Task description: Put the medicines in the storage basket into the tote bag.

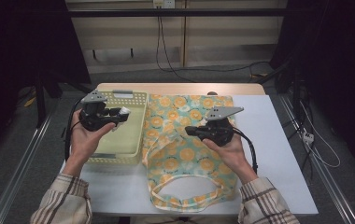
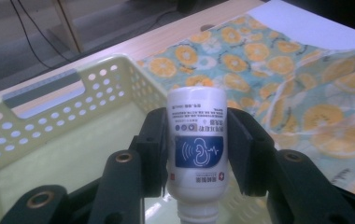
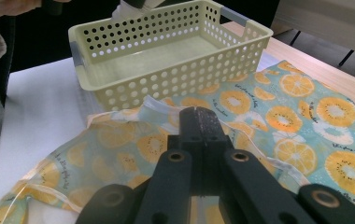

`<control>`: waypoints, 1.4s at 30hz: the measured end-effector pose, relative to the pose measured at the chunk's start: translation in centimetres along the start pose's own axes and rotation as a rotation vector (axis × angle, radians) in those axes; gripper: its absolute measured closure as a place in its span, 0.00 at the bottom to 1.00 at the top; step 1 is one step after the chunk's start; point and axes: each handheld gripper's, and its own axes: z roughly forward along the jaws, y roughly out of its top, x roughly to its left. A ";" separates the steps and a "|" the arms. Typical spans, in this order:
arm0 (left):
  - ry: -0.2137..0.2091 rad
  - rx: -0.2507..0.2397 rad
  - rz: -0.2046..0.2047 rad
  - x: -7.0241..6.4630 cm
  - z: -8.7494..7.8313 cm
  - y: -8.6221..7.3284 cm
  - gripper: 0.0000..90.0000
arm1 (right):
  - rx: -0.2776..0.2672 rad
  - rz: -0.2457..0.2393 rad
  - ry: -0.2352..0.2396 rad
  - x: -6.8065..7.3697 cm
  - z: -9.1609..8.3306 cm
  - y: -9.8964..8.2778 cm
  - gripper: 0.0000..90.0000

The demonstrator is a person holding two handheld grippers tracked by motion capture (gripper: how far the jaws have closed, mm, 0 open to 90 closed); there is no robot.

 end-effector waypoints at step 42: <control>-0.249 -0.009 0.164 -13.6 3.1 -1.5 0.67 | -0.013 -0.003 -0.023 0.0 0.0 0.1 1.00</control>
